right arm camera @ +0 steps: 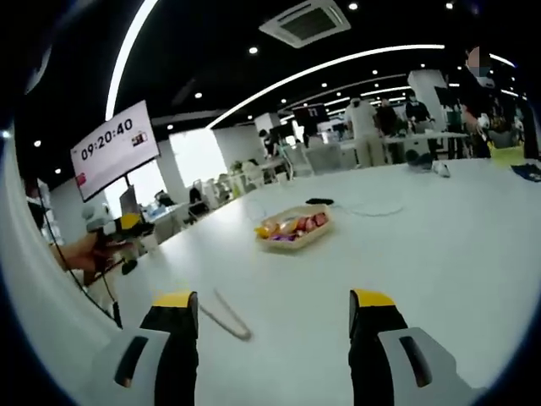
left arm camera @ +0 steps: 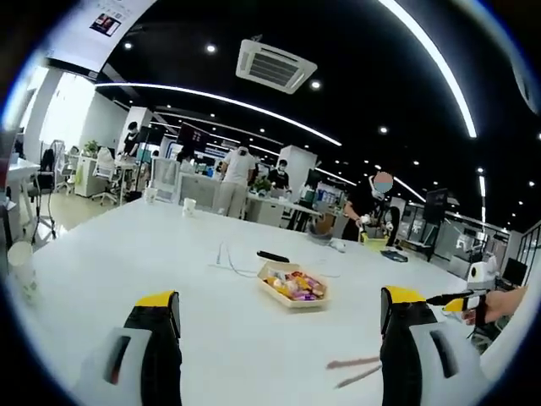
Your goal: Place the target food into the container with the food tongs after gripping and lifting it, then release it inside without dropping or visibly crushing the food.
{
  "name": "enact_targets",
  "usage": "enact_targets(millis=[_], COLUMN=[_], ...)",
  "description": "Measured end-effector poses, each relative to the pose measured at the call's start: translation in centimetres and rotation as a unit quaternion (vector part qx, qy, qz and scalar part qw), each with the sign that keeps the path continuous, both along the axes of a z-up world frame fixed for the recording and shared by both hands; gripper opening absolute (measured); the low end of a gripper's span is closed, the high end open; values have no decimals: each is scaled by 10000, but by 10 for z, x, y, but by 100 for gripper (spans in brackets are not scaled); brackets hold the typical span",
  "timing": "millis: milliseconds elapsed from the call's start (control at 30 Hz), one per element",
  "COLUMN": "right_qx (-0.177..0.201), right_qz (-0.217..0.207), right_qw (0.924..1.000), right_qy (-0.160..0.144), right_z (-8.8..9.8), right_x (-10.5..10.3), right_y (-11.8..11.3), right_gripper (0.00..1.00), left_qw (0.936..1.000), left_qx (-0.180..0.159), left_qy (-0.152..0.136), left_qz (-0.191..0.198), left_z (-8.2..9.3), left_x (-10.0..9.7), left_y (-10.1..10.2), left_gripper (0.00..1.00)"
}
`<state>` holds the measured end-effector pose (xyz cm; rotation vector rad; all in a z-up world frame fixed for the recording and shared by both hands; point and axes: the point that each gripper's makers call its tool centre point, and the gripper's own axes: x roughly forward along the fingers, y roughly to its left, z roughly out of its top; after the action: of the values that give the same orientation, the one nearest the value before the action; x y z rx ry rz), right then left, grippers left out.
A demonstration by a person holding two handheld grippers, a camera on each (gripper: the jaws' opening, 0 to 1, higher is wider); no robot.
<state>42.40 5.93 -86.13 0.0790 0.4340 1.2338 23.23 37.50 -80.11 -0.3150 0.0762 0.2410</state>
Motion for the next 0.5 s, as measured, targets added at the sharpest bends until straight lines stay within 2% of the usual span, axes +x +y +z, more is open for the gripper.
enact_targets(millis=[133,233,333,400,500], right_qx=[-20,45,43,-10,-9], right_qz=[-21,-21,77,125,141], right_qw=[10000,10000,10000,9999,9999], right_qy=[-49,-59,13,-26,1], right_z=[3,7,5,2,1], right_x=[6,8,4,1,-3], right_y=[4,6,11,13,14], right_gripper=[74,73,73,73,73], left_qw=[9999,9999,9999,9997,9996], left_qx=[-26,-27,16,-13,24], left_qy=[151,156,122,263,251], left_qz=[13,50,62,19,-103], left_z=[-10,-10,-9,-14,-14], left_x=[-7,-10,-11,-11,-10], left_y=[-3,-3,0,0,-2], left_gripper=[99,99,99,99,99])
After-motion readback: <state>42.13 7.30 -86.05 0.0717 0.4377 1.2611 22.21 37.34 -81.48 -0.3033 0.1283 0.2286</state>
